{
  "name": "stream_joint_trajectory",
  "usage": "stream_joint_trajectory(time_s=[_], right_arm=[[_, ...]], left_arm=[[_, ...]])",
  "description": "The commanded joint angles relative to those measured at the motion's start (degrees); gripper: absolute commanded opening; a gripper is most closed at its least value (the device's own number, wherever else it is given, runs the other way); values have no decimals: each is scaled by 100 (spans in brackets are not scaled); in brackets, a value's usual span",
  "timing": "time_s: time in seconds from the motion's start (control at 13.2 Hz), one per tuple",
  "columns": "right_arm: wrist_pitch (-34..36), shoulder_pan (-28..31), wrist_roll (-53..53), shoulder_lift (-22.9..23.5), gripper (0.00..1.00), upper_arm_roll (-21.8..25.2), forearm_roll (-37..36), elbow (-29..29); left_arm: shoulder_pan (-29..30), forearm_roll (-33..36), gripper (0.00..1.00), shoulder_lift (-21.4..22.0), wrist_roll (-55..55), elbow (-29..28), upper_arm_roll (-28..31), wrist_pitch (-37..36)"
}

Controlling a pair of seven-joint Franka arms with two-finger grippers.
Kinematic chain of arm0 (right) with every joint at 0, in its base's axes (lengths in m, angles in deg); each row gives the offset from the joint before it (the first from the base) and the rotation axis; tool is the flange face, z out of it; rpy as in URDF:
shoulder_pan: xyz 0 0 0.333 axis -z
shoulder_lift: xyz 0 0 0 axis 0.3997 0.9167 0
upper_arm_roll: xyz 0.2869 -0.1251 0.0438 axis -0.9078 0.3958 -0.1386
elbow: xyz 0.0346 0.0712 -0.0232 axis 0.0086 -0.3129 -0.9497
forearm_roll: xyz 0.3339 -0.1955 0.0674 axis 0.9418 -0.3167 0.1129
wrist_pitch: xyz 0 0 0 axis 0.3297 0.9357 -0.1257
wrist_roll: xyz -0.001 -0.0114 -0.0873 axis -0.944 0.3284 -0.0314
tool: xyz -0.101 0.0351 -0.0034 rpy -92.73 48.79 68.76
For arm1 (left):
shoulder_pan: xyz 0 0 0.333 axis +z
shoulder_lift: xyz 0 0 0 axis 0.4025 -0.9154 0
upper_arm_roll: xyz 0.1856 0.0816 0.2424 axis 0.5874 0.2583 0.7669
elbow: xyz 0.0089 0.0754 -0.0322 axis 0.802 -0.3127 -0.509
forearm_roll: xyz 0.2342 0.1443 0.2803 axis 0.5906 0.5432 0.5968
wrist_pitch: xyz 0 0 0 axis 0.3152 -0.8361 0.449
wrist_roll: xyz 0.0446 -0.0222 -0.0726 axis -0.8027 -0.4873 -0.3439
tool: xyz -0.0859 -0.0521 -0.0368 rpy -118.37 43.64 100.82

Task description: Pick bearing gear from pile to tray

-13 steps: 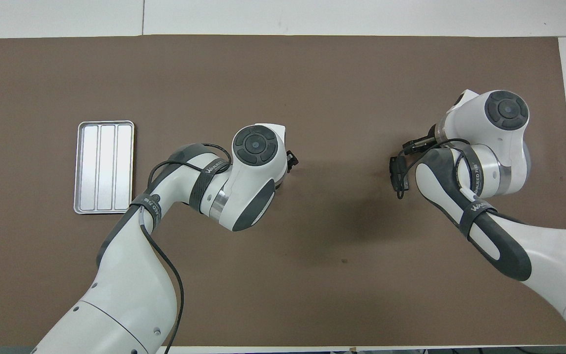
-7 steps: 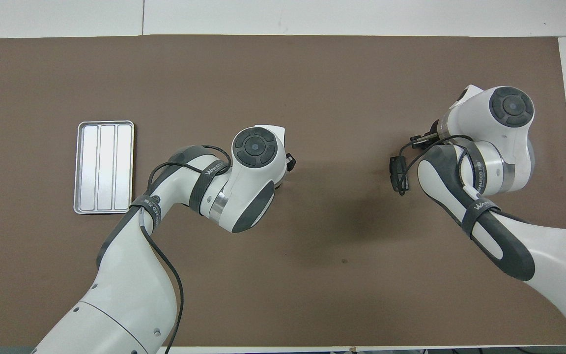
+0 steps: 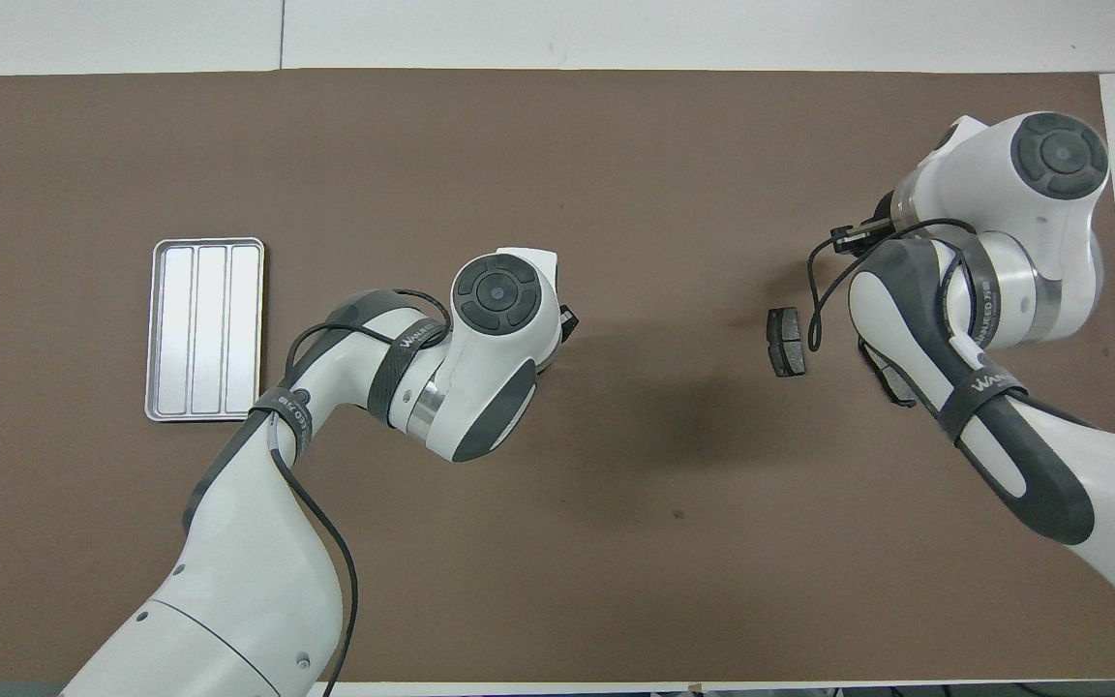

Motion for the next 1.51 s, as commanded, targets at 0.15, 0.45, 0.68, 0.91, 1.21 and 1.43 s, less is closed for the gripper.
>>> stream_joint_trajectory(time_s=[0.15,0.45,0.68,0.91,1.21,1.43], right_arm=[[1279,22,-154,358,0,-78,31,1430],[1800,-547,221,604,0,-78,48,2082],[2273,-1591,1696,850,0,-78,40,2888],[2284,-2656,2874,868,0,-78,4,3023],[1741,-3422,3922,1377,0,-60,-275,2971],[1186,-3511,4257,1562,0,-69,-338,2813]], left_arm=[[416,49,0,672,396,-250,112,-483],[1408,40,0,1666,2012,-1093,103,-889],[2251,40,0,1782,3549,-1341,112,-976],[3017,40,0,1808,4922,-1429,112,-968],[3589,40,0,1957,5917,-1981,112,-373],[3696,40,0,1958,6121,-2273,112,77]])
